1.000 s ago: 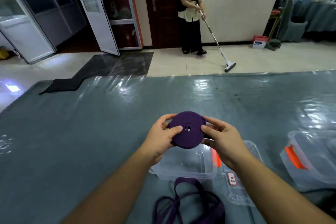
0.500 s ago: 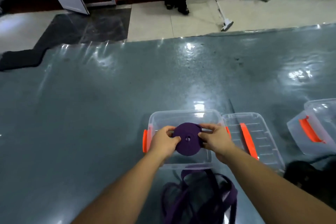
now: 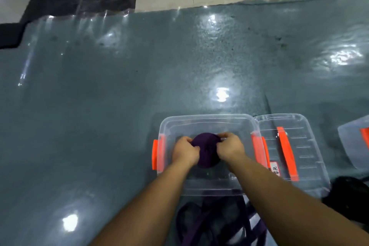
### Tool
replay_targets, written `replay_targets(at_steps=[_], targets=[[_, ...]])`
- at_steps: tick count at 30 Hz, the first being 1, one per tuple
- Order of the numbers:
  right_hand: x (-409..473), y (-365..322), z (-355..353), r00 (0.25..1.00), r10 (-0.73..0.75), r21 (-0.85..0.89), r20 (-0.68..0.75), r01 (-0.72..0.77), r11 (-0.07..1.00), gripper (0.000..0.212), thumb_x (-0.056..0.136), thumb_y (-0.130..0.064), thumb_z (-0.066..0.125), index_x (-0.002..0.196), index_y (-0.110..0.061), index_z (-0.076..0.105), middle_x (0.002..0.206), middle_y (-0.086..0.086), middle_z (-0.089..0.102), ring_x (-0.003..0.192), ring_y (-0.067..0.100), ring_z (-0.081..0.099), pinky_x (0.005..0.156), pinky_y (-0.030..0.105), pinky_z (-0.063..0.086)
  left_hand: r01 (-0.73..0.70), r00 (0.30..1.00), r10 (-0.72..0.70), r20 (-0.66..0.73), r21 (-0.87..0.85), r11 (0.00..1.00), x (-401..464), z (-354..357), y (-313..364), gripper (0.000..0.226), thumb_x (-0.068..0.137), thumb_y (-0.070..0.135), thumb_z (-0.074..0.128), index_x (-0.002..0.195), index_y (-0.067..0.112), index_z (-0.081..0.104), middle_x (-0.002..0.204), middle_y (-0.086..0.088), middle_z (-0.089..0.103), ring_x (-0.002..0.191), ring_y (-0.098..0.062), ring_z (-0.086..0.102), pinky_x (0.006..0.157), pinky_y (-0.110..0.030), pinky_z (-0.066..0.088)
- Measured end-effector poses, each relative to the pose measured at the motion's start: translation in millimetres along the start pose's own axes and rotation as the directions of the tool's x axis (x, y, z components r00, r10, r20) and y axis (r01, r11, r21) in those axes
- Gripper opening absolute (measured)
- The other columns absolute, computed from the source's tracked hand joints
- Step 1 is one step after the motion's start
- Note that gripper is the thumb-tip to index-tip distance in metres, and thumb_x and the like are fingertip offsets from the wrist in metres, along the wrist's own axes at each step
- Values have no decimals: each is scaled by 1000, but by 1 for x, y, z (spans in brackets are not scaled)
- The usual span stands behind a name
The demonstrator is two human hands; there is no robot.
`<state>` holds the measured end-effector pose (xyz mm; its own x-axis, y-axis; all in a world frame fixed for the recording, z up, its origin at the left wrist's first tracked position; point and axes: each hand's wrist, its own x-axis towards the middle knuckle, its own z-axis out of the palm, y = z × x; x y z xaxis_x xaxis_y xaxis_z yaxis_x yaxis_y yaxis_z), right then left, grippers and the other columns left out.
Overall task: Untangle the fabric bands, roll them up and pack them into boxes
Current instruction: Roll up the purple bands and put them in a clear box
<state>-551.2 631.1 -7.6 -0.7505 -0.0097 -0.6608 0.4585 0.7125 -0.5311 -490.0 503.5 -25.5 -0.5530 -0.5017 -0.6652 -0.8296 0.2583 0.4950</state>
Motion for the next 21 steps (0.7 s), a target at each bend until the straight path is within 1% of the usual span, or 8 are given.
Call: replay_targets(at_steps=[3, 5, 8, 10, 12, 16, 19, 21], targets=[[5, 3, 1, 1000, -13, -42, -16, 12, 999, 37, 90, -4, 59, 123, -13, 72, 122, 11, 74, 118, 29, 67, 103, 34, 50, -5, 1000, 5, -5, 49, 999, 7, 4, 2, 25, 90, 19, 70, 115, 18, 67, 113, -5, 73, 102, -26, 69, 88, -34, 54], [9, 4, 1, 999, -27, -51, -28, 25, 998, 36, 90, -2, 59, 122, -12, 73, 122, 12, 75, 117, 28, 68, 103, 32, 50, -1, 1000, 2, -8, 48, 999, 10, 7, 3, 25, 89, 20, 72, 113, 19, 67, 113, -6, 73, 102, -27, 69, 89, -37, 56], [12, 4, 0, 998, -52, -58, -41, 50, 997, 32, 92, 2, 59, 119, -7, 74, 119, 14, 75, 114, 28, 69, 96, 26, 47, -2, 1000, 2, -9, 31, 1000, 14, 10, 2, 20, 89, 20, 73, 108, 20, 66, 110, -5, 73, 97, -24, 69, 79, -32, 53], [12, 4, 1, 997, -69, -82, -45, 65, 994, 30, 92, 1, 59, 117, -6, 75, 118, 14, 76, 113, 28, 69, 93, 25, 47, -8, 1000, 8, -9, 30, 1000, 16, 11, 1, 18, 89, 19, 73, 104, 21, 64, 109, -5, 72, 95, -23, 69, 76, -31, 51], [12, 5, 2, 996, -82, -131, -47, 75, 989, 30, 92, 0, 60, 117, -9, 76, 118, 12, 76, 113, 27, 69, 93, 24, 47, -7, 1000, 7, -10, 36, 999, 18, 11, -1, 17, 90, 19, 73, 100, 24, 60, 110, -5, 71, 95, -23, 68, 74, -31, 49], [15, 7, 3, 995, -83, -161, -46, 75, 984, 31, 93, -2, 60, 118, -10, 76, 119, 10, 76, 115, 26, 68, 96, 25, 47, -3, 1000, 3, -6, 49, 999, 20, 13, -2, 21, 91, 21, 73, 99, 29, 56, 112, -5, 69, 95, -23, 68, 72, -31, 49], [19, 7, 4, 996, -77, -170, -54, 67, 983, 31, 92, -3, 61, 117, -12, 76, 119, 9, 76, 116, 26, 68, 99, 27, 48, 11, 1000, -10, -12, 54, 998, 22, 15, -2, 23, 90, 22, 75, 100, 26, 55, 113, -6, 67, 94, -23, 66, 71, -31, 48], [20, 7, 4, 996, -69, -172, -57, 58, 983, 31, 92, -3, 60, 117, -12, 76, 119, 9, 76, 115, 26, 68, 97, 26, 48, 15, 998, -10, -55, 88, 996, 22, 16, -2, 26, 90, 23, 75, 100, 21, 52, 111, -6, 63, 92, -22, 62, 72, -32, 44]])
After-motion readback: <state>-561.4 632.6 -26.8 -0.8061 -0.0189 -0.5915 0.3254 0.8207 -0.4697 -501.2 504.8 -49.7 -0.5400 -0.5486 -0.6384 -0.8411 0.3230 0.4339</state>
